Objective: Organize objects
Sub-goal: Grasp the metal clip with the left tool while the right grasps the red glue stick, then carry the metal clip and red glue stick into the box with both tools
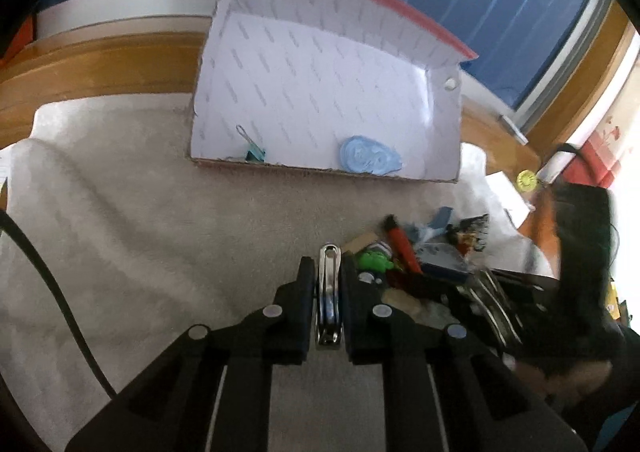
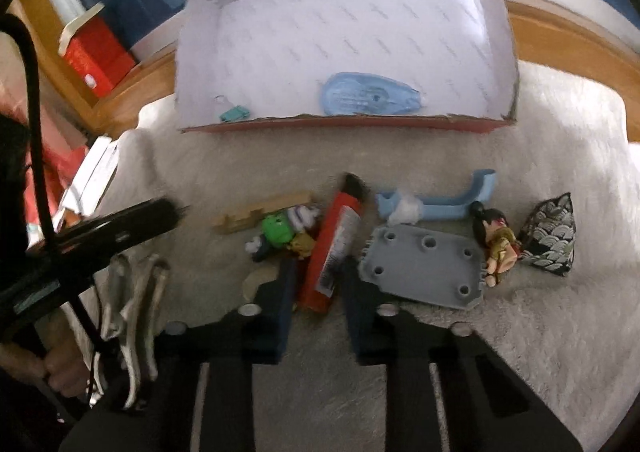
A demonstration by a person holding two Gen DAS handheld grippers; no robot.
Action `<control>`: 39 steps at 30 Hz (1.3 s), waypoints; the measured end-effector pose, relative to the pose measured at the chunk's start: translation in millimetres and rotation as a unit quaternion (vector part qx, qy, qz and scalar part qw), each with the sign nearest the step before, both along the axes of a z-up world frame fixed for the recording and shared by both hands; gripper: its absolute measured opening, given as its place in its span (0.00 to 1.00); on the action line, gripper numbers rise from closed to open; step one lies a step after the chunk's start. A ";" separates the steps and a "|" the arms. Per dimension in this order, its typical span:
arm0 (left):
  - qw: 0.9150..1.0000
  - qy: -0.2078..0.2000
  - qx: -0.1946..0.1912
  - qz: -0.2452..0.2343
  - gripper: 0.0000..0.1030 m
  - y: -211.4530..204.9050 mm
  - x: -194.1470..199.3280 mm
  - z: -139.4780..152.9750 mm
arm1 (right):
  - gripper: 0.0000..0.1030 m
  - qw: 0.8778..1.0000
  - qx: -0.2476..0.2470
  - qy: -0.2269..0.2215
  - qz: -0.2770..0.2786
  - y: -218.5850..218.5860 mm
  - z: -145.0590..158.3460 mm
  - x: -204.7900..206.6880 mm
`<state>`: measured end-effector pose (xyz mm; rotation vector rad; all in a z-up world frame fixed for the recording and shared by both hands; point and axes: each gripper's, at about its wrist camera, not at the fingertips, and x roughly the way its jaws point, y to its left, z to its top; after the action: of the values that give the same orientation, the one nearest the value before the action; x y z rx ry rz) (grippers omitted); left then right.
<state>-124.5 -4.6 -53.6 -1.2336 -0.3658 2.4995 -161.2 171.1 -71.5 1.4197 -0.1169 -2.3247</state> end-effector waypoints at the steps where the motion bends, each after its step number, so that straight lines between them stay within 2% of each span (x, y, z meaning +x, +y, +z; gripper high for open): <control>1: 1.000 0.007 0.003 -0.003 0.11 -2.1 3.7 3.0 | 0.12 1.000 -0.001 -0.001 -0.002 0.9 0.5 -0.5; 6: 0.999 0.028 0.018 -0.026 0.11 -7.0 13.4 12.7 | 0.12 1.000 0.001 0.016 -0.012 9.3 13.5 10.1; 9: 0.998 0.043 0.013 -0.035 0.11 -8.2 15.6 21.8 | 0.12 0.999 0.002 0.034 -0.022 13.4 26.3 17.5; 12: 0.997 0.055 0.005 -0.050 0.11 -6.4 17.8 30.9 | 0.12 0.998 0.000 0.056 -0.040 16.4 43.8 26.1; 16: 0.995 0.064 0.029 -0.073 0.11 -6.3 20.6 41.1 | 0.12 0.994 0.020 0.089 -0.059 20.5 68.5 44.1; 19: 0.993 0.078 0.027 -0.081 0.11 -2.3 22.3 47.0 | 0.12 0.991 0.026 0.116 -0.067 23.4 87.1 56.4; 23: 0.994 0.087 0.018 -0.067 0.11 1.1 23.9 53.7 | 0.12 0.987 0.019 0.145 -0.061 26.8 111.4 58.6; 28: 0.990 0.134 -0.018 -0.031 0.11 7.5 29.0 71.7 | 0.12 0.980 0.000 0.195 -0.036 32.4 136.3 51.7; 32: 0.991 0.131 -0.031 -0.011 0.11 15.3 29.5 81.2 | 0.12 0.980 -0.025 0.195 -0.026 39.6 143.7 40.9; 34: 0.989 0.140 -0.051 -0.002 0.11 21.7 30.4 86.6 | 0.12 0.981 -0.019 0.195 -0.009 36.8 142.7 33.6; 39: 0.987 0.148 -0.064 0.011 0.11 29.8 25.1 92.8 | 0.12 0.982 -0.025 0.187 0.010 37.9 133.8 21.4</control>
<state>-99.5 25.2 39.2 -0.8840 -0.1476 2.7085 -139.9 209.0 62.3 0.9334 -0.0523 -2.5065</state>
